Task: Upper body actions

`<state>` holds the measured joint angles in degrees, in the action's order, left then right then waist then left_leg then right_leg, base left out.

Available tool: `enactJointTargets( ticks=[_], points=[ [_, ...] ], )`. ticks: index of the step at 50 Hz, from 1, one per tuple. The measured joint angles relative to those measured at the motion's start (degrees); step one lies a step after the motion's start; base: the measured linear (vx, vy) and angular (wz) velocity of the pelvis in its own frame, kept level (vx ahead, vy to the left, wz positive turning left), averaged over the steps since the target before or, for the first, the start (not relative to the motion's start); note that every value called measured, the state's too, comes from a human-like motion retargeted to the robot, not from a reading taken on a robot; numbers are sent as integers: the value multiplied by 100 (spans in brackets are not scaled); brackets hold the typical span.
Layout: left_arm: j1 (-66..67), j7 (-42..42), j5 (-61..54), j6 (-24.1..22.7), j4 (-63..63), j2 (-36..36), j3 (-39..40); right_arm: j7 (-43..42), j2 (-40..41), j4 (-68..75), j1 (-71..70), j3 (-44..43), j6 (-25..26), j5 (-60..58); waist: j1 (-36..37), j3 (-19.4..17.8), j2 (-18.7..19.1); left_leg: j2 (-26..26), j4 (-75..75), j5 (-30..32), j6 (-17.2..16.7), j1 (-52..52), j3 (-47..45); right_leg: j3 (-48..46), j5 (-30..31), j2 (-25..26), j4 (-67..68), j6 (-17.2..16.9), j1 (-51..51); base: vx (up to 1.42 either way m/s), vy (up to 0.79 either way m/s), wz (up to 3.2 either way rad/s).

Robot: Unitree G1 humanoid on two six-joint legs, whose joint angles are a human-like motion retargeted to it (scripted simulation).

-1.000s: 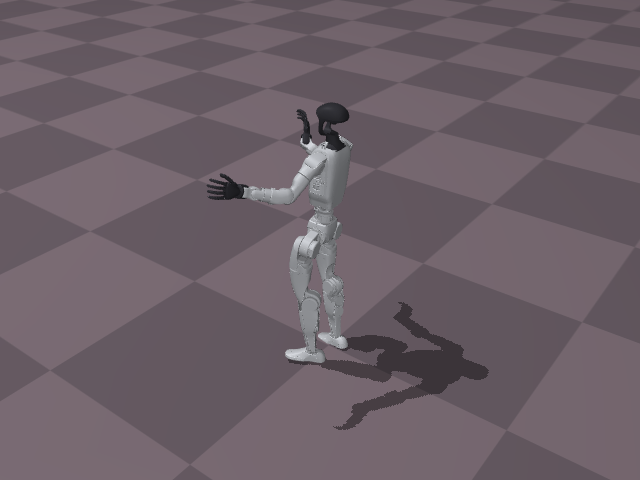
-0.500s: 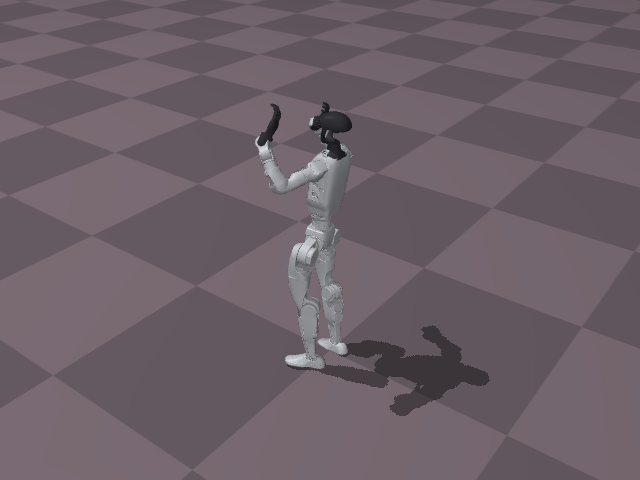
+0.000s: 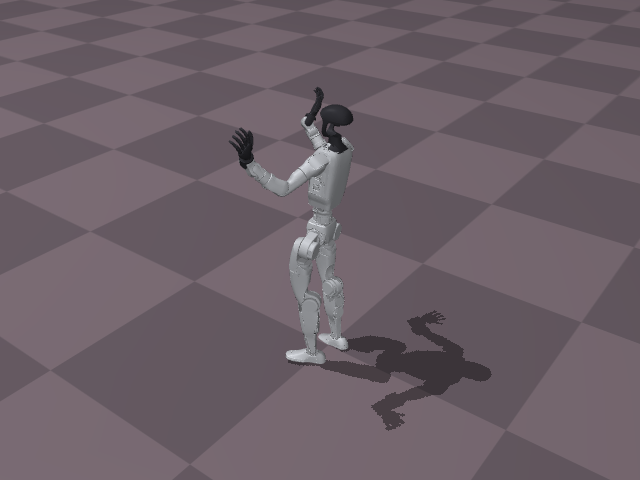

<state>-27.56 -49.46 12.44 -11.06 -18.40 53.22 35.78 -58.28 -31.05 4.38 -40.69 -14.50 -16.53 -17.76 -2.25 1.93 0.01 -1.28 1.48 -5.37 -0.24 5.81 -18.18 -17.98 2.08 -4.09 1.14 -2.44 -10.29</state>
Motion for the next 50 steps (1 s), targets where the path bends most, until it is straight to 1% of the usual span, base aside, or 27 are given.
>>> enactJointTargets(
  ticks=[5, 8, 10, 12, 14, 16, 18, 20, 25, 29, 32, 35, 37, 38, 41, 43, 45, 47, 50],
  points=[
    [-90, 107, 784, -465, 741, 493, -549, -407, -618, -1026, -26, 481, -632, -1270, -1, -32, -5, -3, 17, 3, -1, -21, 12, -16, 3, -10, -7, -1, -4, 0, 0, 0],
    [-181, 200, 1358, -779, 1293, 892, -963, -532, -1196, -1639, -143, 877, -949, -2217, -4, -8, -2, -6, 15, 2, 1, -30, 10, -17, 3, -12, -8, -3, 6, 0, 0, 0],
    [-245, 268, 1719, -948, 1621, 1101, -1187, -529, -1518, -1979, -236, 1061, -950, -2790, -1, 4, 4, -8, 14, -1, 3, -31, 8, -13, 3, -10, -7, -3, 11, 0, 0, 0],
    [-304, 343, 2196, -1058, 2003, 1330, -1370, -505, -1808, -2347, -338, 1219, -789, -3333, 1, 7, 7, -9, 13, -4, 6, -26, 6, -9, 4, -9, -6, -3, 8, 0, 0, 0],
    [-338, 403, 2748, -1026, 2362, 1499, -1460, -519, -2010, -2660, -402, 1307, -570, -3726, 11, -1, 10, -12, 11, -8, 10, -16, 5, -6, 4, -8, -3, -4, 3, 0, 0, 0],
    [-325, 420, 3208, -863, 2603, 1559, -1440, -548, -2093, -2833, -406, 1295, -428, -3906, 28, -20, 12, -15, 8, -10, 15, -3, 4, 0, 6, -8, 1, -4, -2, 0, 0, 0],
    [-264, 412, 3355, -603, 2665, 1469, -1353, -536, -2043, -2828, -350, 1198, -375, -3856, 38, -42, 8, -22, 5, -10, 18, 7, 3, 1, 10, -12, 3, -3, -6, 0, 0, 0],
    [-193, 440, 3108, -414, 2547, 1287, -1258, -472, -1922, -2685, -265, 1071, -332, -3655, 33, -40, 1, -29, 2, -8, 19, 7, 7, -4, 13, -18, 1, -1, -5, 0, 0, 0],
    [-84, 548, 1739, 89, 1607, 618, -899, -305, -1296, -1779, -10, 664, -120, -2856, 19, 17, -11, -44, -8, -1, 23, -7, 12, -8, 22, -25, -2, 6, 16, 0, 0, 0],
    [47, 508, 979, 535, 909, 358, -582, -161, -732, -821, -10, 484, -271, -2020, 10, 29, 4, -40, -12, -2, 28, 2, -1, 19, 30, -16, 5, 10, 23, 0, 0, 0],
    [169, 509, 431, 702, 470, 229, -362, 0, -408, -159, -49, 343, -367, -1305, -11, 27, 0, -40, -14, -1, 29, 4, 0, 23, 36, -17, 7, 12, 30, 0, 0, 0],
    [176, 579, -262, 708, 248, 62, -298, 209, -168, 218, -65, 209, -277, -686, -31, 20, -8, -42, -18, 6, 30, 3, 8, 12, 40, -20, 6, 13, 31, 0, 0, 0],
    [142, 685, -772, 531, 223, -35, -280, 430, -33, 227, -31, 120, -259, -396, -34, 3, -13, -42, -19, 12, 31, 0, 14, 3, 44, -22, 6, 13, 31, 0, 0, 0],
    [128, 715, -965, 382, 246, -52, -297, 517, -2, 162, -6, 106, -331, -312, -36, -7, -14, -41, -18, 15, 32, -2, 16, -2, 45, -22, 5, 13, 30, 0, 0, 0],
    [107, 659, -1046, -13, 408, 3, -441, 415, -48, -179, 44, 209, -600, -350, -35, -39, -9, -41, -19, 20, 35, 2, 16, -8, 48, -21, 4, 15, 23, 0, 0, 0],
    [88, 624, -795, -191, 611, 105, -581, 279, -195, -543, 62, 354, -696, -642, -34, -65, -5, -40, -17, 23, 37, 7, 15, -6, 51, -21, 5, 16, 17, 0, 0, 0],
    [62, 682, -364, -336, 910, 262, -742, 257, -427, -1018, 53, 525, -686, -1076, -31, -85, -1, -40, -15, 25, 37, 6, 11, -3, 54, -22, 4, 17, 16, 0, 0, 0],
    [20, 695, 161, -517, 1235, 440, -907, 288, -694, -1486, 14, 709, -708, -1487, -30, -83, -1, -40, -16, 27, 38, -2, 10, -4, 58, -24, 2, 17, 24, 0, 0, 0],
    [-81, 505, 1115, -859, 1712, 689, -1166, 268, -1105, -2101, -92, 1001, -790, -2104, -28, -61, -1, -39, -17, 31, 38, -19, 8, -4, 61, -26, 0, 16, 39, 0, 0, 0]
  ],
)
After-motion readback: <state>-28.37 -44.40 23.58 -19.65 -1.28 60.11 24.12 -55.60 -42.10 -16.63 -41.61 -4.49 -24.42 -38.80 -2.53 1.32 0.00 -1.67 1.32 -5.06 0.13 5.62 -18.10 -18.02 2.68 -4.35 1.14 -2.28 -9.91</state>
